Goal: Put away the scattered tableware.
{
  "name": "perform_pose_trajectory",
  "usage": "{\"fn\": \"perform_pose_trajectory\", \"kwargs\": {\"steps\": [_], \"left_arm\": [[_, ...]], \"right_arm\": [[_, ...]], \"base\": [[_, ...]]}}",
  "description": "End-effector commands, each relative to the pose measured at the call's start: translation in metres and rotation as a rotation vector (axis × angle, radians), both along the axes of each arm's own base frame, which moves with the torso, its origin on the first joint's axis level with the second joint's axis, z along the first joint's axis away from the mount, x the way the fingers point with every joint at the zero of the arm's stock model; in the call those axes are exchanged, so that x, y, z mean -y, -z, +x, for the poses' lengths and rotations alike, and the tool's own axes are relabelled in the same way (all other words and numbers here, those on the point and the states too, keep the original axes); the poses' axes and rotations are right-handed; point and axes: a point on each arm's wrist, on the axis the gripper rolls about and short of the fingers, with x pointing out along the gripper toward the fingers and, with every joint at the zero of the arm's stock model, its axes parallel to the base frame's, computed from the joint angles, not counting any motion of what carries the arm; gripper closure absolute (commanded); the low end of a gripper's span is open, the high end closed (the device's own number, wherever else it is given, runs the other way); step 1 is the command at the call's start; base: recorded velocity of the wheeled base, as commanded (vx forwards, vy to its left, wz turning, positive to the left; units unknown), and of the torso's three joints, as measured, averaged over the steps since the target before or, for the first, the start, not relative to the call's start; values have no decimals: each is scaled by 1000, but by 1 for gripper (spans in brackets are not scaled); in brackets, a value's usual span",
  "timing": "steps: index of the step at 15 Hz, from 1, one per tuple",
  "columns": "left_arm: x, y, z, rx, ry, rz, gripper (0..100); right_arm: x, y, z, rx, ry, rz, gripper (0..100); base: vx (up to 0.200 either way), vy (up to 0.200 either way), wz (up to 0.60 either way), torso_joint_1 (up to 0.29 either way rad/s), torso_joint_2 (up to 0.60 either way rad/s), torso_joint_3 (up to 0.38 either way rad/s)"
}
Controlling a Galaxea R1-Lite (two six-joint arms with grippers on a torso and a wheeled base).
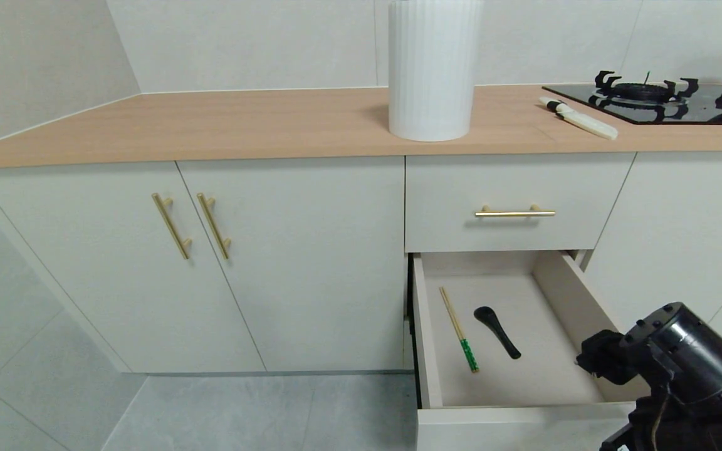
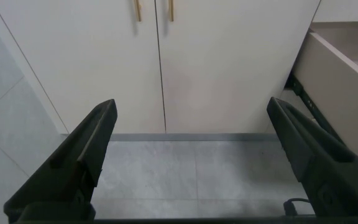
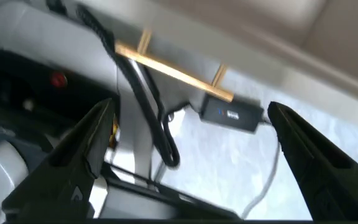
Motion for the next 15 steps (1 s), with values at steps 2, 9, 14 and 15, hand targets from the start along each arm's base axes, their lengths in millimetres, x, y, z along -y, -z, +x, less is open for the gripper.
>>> {"fn": "perform_pose_trajectory", "kwargs": {"steps": [2,9,14,15], "left_arm": [[0,0,0,0,-1,-1,0],[0,0,0,0,-1,-1,0],[0,0,0,0,-1,-1,0],[0,0,0,0,-1,-1,0]], "right_arm": [[-4,13,0,-72,-17,-57,0],[-6,25,15,-112,36,-87,0],[-10,27,36,-116,158,-59,0],[-14,30,43,-122,206,-48,0]], "base": [[0,0,0,0,0,0],[0,0,0,0,0,0],[0,0,0,0,0,0],[0,0,0,0,0,0]]}}
